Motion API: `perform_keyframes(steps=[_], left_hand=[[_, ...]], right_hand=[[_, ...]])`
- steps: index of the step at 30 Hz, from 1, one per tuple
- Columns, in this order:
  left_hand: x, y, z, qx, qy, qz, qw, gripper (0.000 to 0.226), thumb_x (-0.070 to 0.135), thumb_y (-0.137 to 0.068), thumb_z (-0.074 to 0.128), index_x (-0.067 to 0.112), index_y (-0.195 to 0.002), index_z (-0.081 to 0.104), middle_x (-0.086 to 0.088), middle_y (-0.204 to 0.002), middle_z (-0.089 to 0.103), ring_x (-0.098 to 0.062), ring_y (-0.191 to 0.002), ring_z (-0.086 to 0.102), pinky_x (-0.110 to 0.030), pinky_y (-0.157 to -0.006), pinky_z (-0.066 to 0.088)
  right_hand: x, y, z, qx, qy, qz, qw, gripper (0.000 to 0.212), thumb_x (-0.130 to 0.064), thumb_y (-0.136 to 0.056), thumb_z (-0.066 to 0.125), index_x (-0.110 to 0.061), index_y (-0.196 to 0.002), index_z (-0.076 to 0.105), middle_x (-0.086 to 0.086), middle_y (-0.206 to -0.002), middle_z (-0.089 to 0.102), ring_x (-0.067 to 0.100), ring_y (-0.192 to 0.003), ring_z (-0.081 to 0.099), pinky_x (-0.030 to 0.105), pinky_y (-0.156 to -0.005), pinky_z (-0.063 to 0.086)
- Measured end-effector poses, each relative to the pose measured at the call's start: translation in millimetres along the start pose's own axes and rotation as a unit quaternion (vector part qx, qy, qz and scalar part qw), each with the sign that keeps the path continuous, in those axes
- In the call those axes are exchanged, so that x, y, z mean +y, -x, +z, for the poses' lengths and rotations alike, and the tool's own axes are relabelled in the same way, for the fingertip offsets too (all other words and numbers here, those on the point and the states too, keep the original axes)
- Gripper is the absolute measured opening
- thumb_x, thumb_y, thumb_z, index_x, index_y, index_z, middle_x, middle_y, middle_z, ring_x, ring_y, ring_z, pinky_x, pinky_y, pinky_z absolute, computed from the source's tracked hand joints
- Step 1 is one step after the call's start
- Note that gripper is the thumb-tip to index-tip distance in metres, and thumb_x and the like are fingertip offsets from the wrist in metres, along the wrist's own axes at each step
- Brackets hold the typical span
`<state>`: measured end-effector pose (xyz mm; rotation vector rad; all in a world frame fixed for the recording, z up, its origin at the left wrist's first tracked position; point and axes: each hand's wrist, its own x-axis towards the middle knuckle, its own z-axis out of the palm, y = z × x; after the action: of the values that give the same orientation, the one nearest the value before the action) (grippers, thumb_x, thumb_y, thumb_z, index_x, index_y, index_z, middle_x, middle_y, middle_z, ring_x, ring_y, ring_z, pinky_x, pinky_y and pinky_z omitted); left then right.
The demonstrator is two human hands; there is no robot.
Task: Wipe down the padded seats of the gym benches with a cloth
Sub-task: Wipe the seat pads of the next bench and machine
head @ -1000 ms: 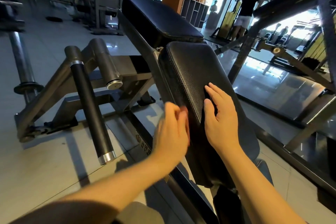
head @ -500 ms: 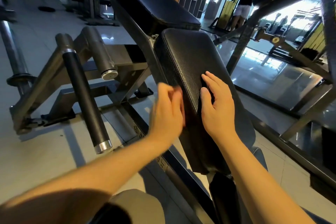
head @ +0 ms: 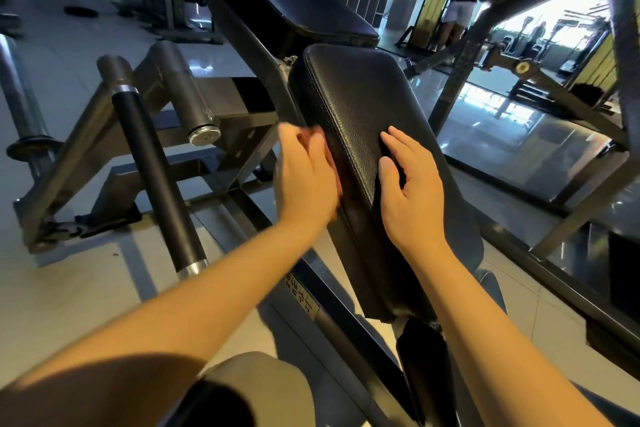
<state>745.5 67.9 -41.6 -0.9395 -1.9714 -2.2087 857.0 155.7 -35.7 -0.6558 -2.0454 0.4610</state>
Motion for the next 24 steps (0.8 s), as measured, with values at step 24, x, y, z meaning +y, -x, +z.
perform_keyframes(steps=[24], left_hand=[[28,-120,-81,0.036,-0.146,-0.024,0.988,0.02,0.031,-0.088,0.074,0.021,-0.102,0.063,0.007,-0.099,0.065,-0.014,-0.094,0.062,-0.031,-0.078,0.051]], right_hand=[[1,2,-4,-0.008,-0.006,0.012,1.0,0.038,-0.024,-0.105,0.05,-0.025,-0.143,0.058,-0.013,-0.149,0.051,0.005,-0.14,0.041,0.043,-0.121,0.034]])
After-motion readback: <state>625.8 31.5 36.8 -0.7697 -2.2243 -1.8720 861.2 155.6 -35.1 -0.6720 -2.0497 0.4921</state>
